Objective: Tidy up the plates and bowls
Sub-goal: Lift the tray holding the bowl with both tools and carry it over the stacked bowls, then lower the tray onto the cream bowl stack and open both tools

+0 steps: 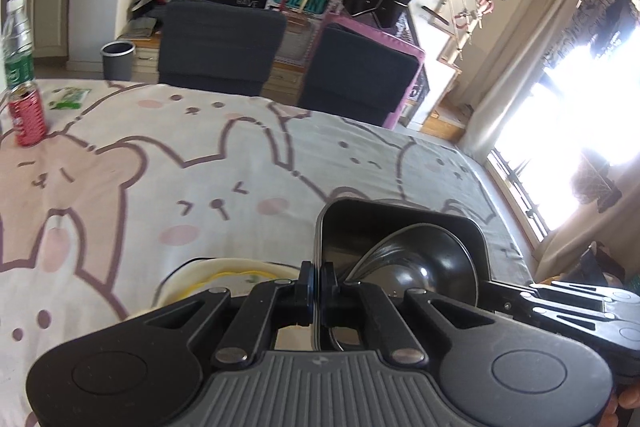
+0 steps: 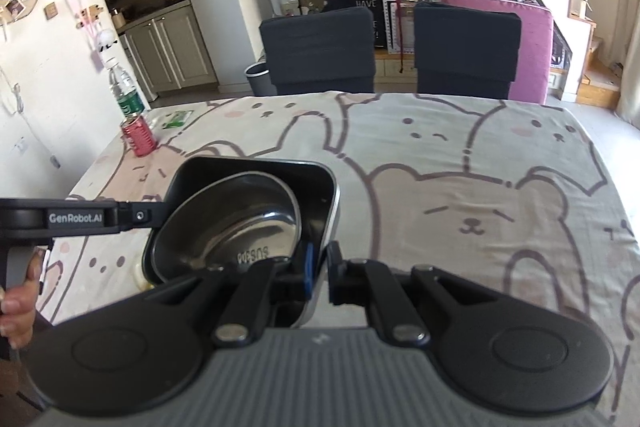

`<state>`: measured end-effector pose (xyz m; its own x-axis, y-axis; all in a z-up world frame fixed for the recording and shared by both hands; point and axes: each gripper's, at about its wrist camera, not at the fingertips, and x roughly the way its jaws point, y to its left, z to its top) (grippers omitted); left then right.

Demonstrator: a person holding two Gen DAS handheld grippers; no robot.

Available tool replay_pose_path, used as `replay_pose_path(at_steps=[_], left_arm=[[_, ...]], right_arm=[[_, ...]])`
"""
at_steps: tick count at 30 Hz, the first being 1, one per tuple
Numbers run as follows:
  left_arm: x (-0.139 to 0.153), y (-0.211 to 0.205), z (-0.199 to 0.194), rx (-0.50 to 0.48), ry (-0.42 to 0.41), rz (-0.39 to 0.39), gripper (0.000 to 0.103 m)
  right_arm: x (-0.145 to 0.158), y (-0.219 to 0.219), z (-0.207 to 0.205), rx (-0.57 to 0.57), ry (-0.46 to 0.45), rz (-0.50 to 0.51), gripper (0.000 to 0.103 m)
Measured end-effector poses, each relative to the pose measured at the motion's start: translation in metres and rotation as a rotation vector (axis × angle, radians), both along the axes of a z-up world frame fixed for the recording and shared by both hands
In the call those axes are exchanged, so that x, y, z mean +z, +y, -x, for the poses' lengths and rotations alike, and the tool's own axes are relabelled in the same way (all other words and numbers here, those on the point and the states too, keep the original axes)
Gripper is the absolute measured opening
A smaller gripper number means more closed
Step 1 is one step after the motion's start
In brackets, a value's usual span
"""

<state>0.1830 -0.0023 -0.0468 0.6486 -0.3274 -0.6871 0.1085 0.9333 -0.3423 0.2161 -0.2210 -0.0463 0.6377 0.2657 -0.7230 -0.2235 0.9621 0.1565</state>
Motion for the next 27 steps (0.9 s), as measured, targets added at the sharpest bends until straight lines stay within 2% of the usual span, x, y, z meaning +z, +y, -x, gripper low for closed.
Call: replay_pose_path(at_steps=[13, 20, 27], left_arm=[[-0.031, 0.061, 0.005, 0.055, 0.077, 0.003, 0.003], [-0.052, 0.074, 0.001, 0.056, 0.143, -0.002, 0.003], [-0.060, 0.075, -0.007, 0.047, 0.160, -0.023, 0.003]], right_arm=[[-0.035, 0.068, -0.012, 0.012, 0.075, -0.010, 0.008], [-0.052, 0.087, -0.020, 0.036, 0.125, 0.021, 0.008], [-0.064, 0.098, -0.026, 0.043, 0.162, 0.066, 0.008]])
